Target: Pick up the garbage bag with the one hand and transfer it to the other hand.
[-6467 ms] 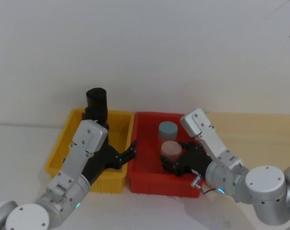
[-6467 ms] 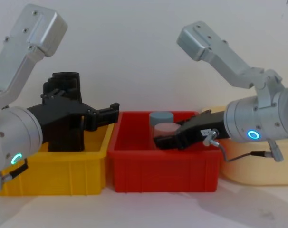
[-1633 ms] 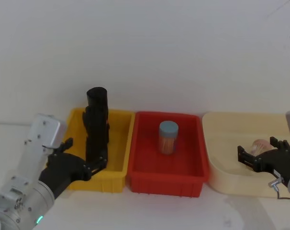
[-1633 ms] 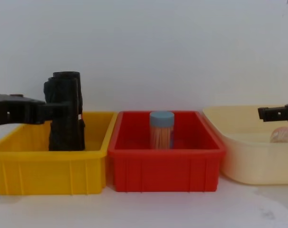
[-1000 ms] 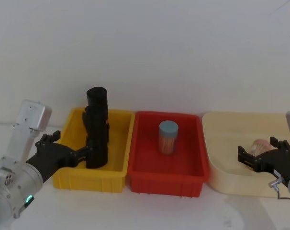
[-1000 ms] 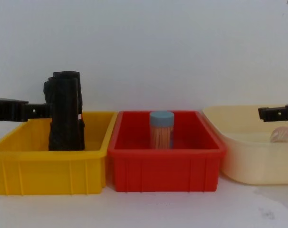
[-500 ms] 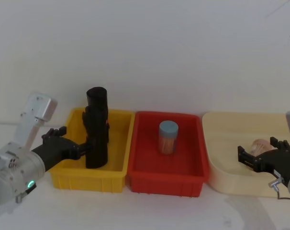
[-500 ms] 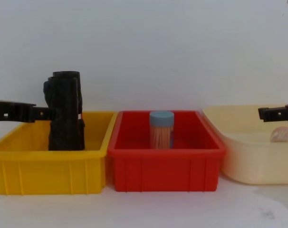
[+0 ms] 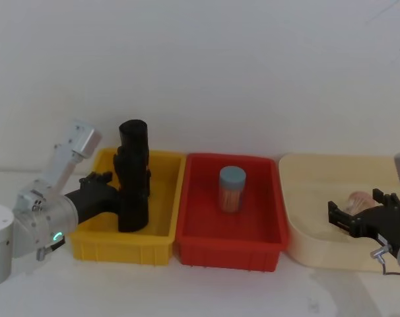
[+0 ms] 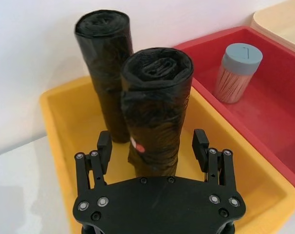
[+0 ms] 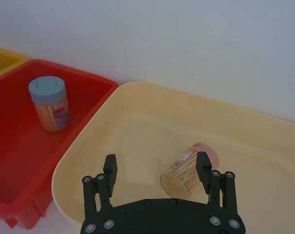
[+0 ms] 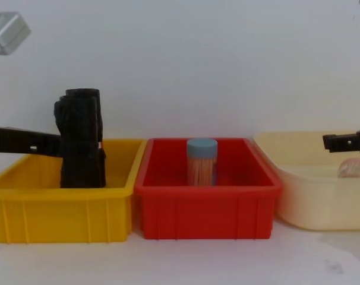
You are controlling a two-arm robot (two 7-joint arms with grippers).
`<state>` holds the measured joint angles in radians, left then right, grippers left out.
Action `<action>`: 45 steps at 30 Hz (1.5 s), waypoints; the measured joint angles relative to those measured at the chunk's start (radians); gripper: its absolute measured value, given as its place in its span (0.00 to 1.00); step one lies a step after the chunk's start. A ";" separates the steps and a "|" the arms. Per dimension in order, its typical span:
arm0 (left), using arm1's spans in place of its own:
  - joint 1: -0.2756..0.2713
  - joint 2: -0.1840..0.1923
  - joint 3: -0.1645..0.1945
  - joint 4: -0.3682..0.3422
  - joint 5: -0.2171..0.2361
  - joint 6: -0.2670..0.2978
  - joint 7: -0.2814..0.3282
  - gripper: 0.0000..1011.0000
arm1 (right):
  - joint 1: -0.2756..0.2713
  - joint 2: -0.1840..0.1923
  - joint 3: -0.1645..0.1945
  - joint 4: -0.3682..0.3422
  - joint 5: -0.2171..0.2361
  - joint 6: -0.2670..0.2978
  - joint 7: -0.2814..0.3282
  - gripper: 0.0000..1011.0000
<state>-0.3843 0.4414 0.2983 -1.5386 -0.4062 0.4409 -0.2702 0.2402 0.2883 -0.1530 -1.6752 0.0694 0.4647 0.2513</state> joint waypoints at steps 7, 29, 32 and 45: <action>-0.056 -0.018 0.032 0.080 0.010 -0.012 -0.040 0.99 | 0.000 0.000 0.000 0.000 0.000 0.000 0.000 0.99; -0.123 -0.047 0.070 0.184 0.024 -0.032 -0.082 0.58 | 0.000 0.000 0.000 0.000 0.000 0.000 0.000 0.99; -0.127 -0.049 0.071 0.189 0.025 -0.033 -0.084 0.54 | 0.000 0.000 0.000 0.000 0.000 0.000 0.000 0.99; -0.134 -0.041 0.079 0.175 0.035 -0.019 -0.093 0.46 | 0.000 0.000 0.000 0.000 0.000 0.000 0.000 0.99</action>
<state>-0.5183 0.4000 0.3772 -1.3632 -0.3716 0.4220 -0.3635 0.2402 0.2884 -0.1529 -1.6752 0.0694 0.4647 0.2514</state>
